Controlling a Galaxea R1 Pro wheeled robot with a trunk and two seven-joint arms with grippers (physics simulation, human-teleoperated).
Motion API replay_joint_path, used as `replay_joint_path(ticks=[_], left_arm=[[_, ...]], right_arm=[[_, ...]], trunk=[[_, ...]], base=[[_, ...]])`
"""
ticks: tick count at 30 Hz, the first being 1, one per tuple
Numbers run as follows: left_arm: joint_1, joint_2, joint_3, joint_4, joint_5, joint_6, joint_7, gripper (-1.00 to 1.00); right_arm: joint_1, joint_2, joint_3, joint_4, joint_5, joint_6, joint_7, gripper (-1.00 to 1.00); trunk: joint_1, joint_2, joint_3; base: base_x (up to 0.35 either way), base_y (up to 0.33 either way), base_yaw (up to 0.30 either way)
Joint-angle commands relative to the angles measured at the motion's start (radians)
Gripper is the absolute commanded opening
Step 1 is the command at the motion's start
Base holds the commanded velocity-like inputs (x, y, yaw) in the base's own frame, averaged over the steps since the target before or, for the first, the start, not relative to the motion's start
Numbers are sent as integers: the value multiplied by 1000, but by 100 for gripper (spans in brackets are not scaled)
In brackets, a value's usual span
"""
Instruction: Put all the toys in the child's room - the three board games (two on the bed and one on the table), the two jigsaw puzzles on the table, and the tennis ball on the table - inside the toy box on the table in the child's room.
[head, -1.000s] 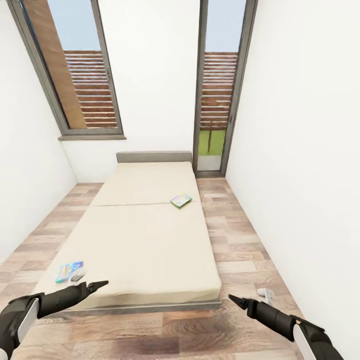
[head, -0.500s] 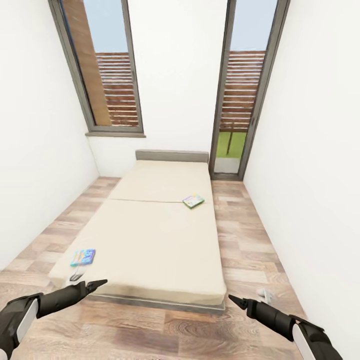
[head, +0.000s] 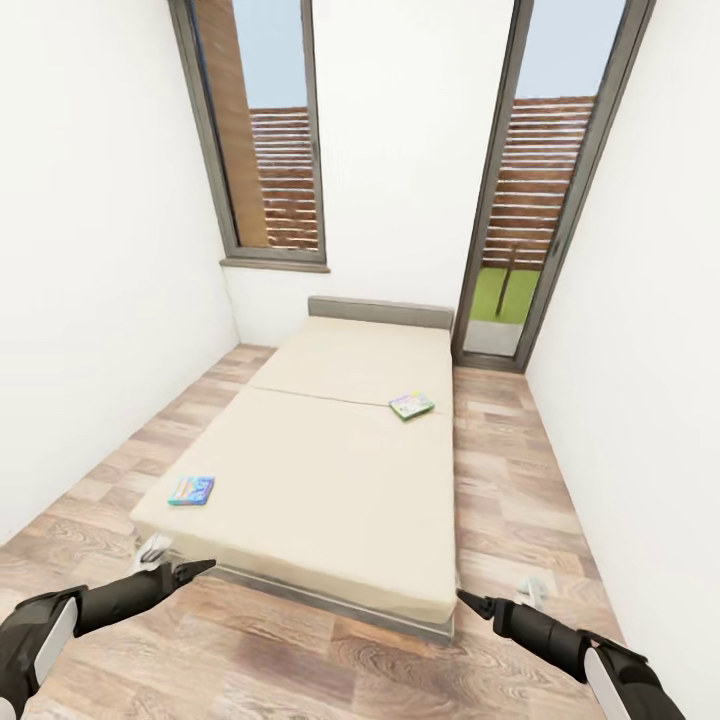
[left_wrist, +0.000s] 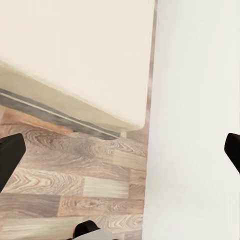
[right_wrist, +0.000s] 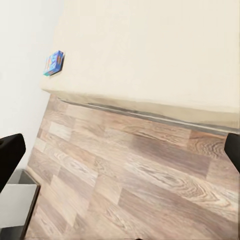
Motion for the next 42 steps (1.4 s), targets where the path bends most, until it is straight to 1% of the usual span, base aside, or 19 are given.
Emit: replay_joint_path(ticks=[1, 11, 18, 22, 34, 42], left_arm=[[-1, 0, 1, 0, 2, 7, -2, 100], [-1, 0, 2, 0, 3, 7, -4, 100], [-1, 0, 2, 0, 3, 7, -7, 100], [-1, 0, 2, 0, 3, 7, -5, 100], [-1, -1, 2, 0, 3, 8, -3, 100], [-1, -1, 2, 0, 1, 8, 0, 100]], right_arm=[[0, 0, -1, 0, -7, 8, 1, 100], [0, 1, 1, 0, -9, 9, -57, 100], [0, 2, 2, 0, -9, 10, -68, 100], [0, 3, 11, 0, -8, 10, -70, 100], [0, 20, 19, 1, -5, 10, -73, 100], [0, 23, 20, 1, -7, 10, -103, 100]], trunk=[[1, -2, -2], [1, -2, -2], [1, -2, -2], [1, -2, -2], [1, -2, -2], [1, -2, -2]], base=[[0, -294, 291], [0, -186, 291], [0, -35, 291], [0, -7, 291], [0, -3, 291], [0, -89, 291]])
